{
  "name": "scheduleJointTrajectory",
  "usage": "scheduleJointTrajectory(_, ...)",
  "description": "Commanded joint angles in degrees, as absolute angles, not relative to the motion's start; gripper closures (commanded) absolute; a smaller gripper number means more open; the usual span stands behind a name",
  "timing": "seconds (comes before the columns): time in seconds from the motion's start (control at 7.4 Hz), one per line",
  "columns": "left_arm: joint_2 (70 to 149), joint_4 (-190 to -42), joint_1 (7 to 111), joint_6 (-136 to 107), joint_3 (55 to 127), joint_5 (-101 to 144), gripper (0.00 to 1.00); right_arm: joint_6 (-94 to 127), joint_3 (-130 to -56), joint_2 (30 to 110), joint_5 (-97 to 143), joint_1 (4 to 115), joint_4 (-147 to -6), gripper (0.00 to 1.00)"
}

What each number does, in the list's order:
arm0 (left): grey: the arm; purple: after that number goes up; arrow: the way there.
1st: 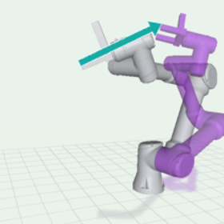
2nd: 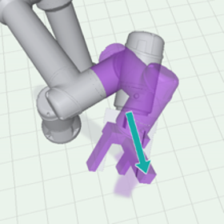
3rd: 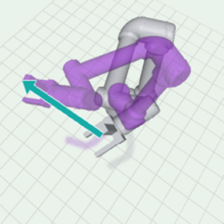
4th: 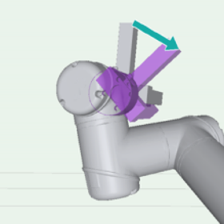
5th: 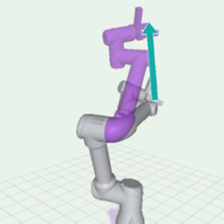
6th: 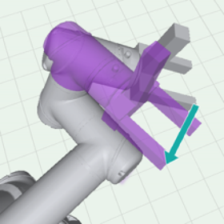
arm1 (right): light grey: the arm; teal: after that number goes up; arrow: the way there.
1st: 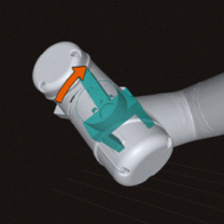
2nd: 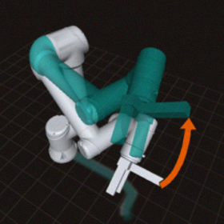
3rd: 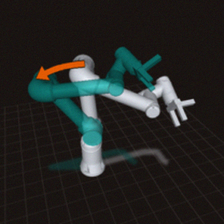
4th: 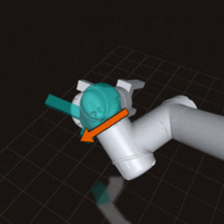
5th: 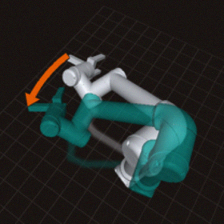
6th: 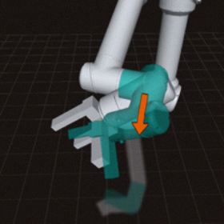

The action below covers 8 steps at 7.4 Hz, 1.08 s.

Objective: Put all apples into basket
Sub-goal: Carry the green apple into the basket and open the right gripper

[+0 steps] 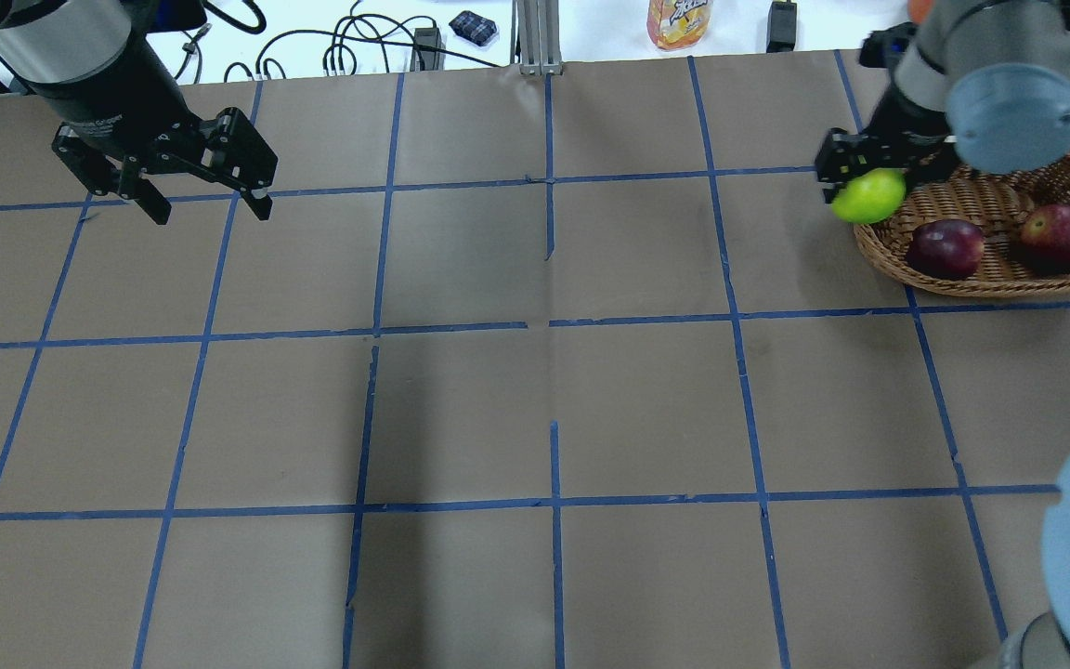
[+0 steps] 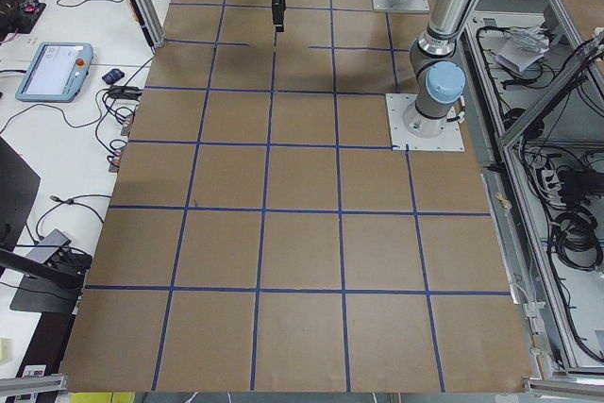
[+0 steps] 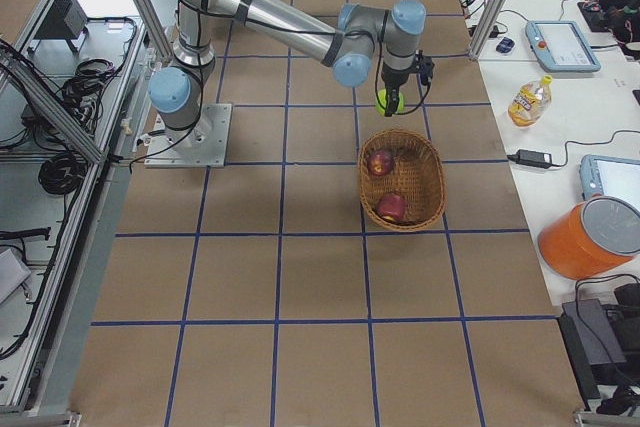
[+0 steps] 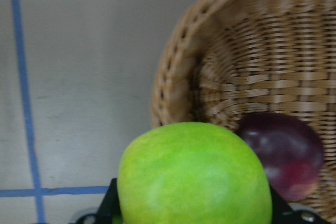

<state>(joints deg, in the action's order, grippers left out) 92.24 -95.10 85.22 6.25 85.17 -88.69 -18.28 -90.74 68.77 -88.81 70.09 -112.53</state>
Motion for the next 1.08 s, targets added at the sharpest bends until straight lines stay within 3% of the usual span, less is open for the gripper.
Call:
scheduleJointTrajectory(0.0, 92.3, -95.1, 85.3, 6.2, 85.2, -88.6, 0.00, -27.3, -90.2, 65.4, -89.5, 61.5, -114.2, 0.42)
scheduleJointTrajectory(0.27, 92.3, -95.1, 85.3, 6.2, 85.3, -88.6, 0.00, -29.1, -90.1, 64.7, -92.5, 59.8, -115.7, 0.42)
scheduleJointTrajectory(0.41, 92.3, -95.1, 85.3, 6.2, 85.3, -88.6, 0.00, -29.8, -89.5, 64.3, -92.6, 59.8, -117.0, 0.32)
scheduleJointTrajectory(0.68, 92.3, -95.1, 85.3, 6.2, 85.3, -88.6, 0.00, -29.9, -89.1, 64.0, -92.5, 59.8, -116.0, 0.00)
scheduleJointTrajectory(0.95, 92.1, -95.1, 85.3, 6.2, 85.6, -88.5, 0.00, -30.0, -88.9, 65.0, -92.1, 60.0, -113.0, 0.00)
